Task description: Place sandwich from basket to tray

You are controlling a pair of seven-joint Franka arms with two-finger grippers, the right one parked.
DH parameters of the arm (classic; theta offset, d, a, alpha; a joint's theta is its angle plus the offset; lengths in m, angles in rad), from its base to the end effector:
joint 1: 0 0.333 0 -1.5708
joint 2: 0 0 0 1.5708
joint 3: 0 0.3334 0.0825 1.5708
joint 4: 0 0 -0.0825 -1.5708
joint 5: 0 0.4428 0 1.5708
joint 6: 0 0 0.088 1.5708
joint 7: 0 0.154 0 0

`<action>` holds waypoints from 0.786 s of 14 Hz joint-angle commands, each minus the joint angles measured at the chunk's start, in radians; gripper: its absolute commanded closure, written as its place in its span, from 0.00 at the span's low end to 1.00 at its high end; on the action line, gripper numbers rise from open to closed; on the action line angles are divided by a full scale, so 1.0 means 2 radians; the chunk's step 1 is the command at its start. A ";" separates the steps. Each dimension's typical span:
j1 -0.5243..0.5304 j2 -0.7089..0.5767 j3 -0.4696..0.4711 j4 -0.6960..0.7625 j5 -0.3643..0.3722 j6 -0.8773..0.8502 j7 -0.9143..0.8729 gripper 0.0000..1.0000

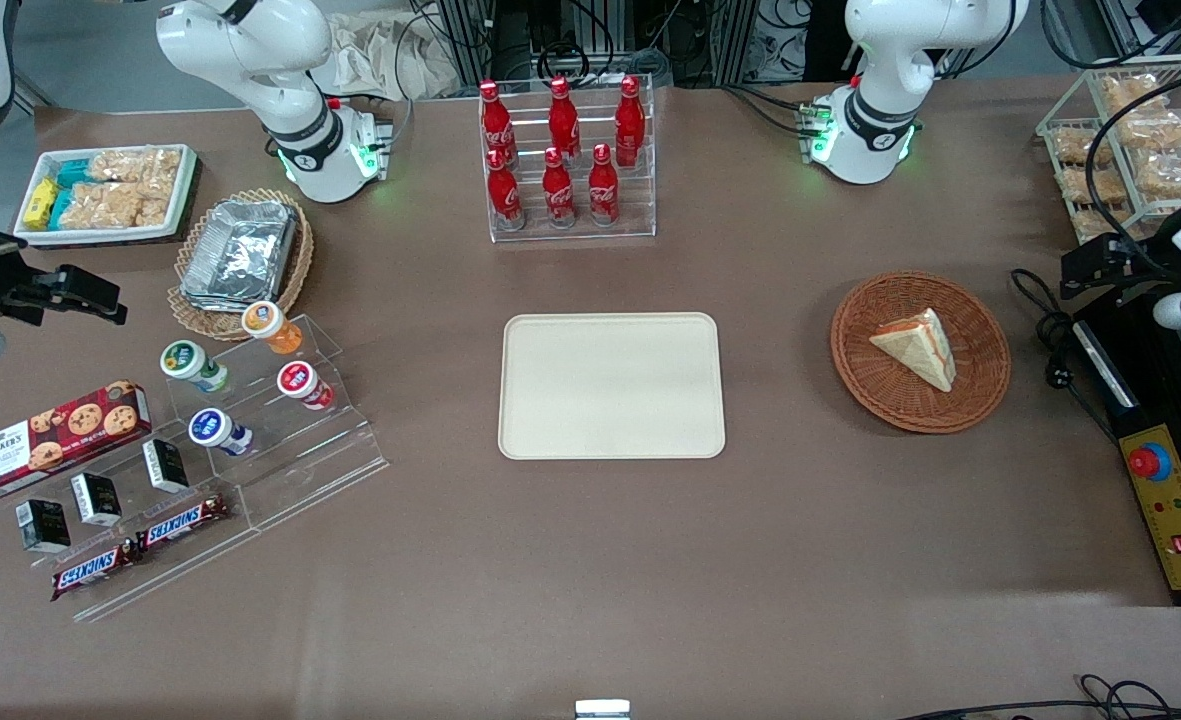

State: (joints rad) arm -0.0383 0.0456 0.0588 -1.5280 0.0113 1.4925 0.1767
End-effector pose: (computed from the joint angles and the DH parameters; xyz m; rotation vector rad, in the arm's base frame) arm 0.6157 0.0137 0.5830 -3.1235 0.2437 0.1285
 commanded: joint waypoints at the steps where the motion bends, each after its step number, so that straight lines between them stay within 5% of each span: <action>1: -0.003 0.000 0.001 0.006 0.004 -0.008 0.000 0.00; 11: -0.001 0.002 0.001 0.003 0.004 -0.008 -0.002 0.00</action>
State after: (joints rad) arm -0.0380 0.0476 0.0590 -1.5284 0.0117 1.4925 0.1766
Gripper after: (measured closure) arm 0.000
